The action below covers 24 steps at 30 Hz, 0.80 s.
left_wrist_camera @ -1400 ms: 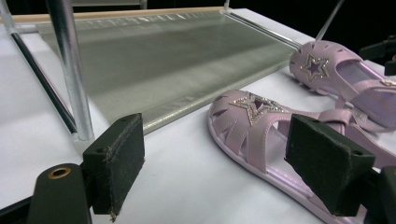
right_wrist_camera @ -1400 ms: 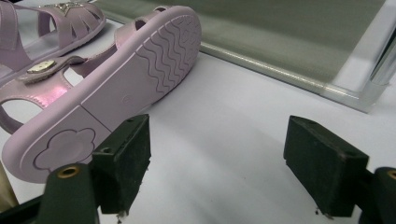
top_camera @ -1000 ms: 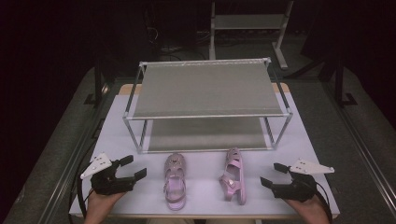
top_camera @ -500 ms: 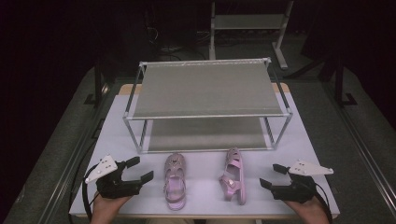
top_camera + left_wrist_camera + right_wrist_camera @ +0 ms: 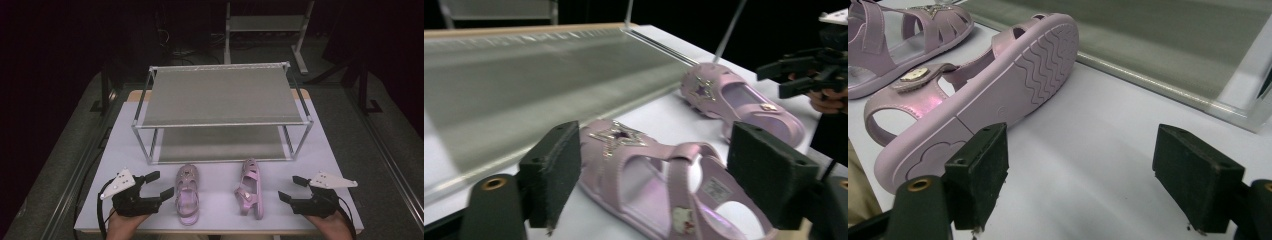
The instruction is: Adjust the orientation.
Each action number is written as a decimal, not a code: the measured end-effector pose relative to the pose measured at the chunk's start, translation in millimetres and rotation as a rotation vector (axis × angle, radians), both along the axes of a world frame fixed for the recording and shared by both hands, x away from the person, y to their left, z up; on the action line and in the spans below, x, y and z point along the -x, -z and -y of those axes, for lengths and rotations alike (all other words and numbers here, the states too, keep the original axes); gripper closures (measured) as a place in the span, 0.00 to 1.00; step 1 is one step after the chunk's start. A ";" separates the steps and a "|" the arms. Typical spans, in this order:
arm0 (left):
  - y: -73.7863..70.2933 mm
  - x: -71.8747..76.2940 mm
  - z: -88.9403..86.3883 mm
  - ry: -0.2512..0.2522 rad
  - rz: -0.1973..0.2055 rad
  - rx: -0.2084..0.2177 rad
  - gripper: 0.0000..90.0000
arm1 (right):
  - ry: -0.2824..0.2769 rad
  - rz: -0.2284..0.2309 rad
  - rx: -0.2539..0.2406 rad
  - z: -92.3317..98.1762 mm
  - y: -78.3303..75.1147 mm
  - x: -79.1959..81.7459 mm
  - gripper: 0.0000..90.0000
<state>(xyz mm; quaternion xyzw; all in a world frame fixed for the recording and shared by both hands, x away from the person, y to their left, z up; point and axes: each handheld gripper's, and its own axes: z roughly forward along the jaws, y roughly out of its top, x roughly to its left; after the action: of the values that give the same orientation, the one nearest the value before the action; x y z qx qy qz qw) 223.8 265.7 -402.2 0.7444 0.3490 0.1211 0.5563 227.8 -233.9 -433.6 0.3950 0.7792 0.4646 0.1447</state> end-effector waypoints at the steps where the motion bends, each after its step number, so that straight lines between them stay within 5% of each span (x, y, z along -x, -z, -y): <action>1: 0.3 0.4 2.5 0.004 -0.006 -0.003 0.26 | 0.001 -0.001 0.001 0.2 0.1 -0.1 0.24; 8: 1.9 3.6 16.2 0.030 -0.038 -0.053 0.35 | 0.005 -0.001 0.004 1.2 0.5 -0.1 0.24; 13: 6.2 2.5 21.9 0.039 -0.104 -0.093 0.38 | 0.001 -0.003 0.005 1.0 0.7 -0.1 0.24; 20: 8.1 4.3 27.6 0.038 -0.124 -0.165 0.47 | 0.001 -0.005 -0.002 0.7 1.1 -0.7 0.24; 24: 9.0 4.7 28.7 0.045 -0.128 -0.172 0.54 | -0.001 -0.005 -0.003 -0.1 0.8 -0.3 0.25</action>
<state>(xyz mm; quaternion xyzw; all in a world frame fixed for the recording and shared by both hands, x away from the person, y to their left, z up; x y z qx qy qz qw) 219.1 237.0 -411.2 0.8031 0.3551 0.0902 0.4698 228.1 -233.8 -434.4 0.3959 0.7793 0.4646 0.1418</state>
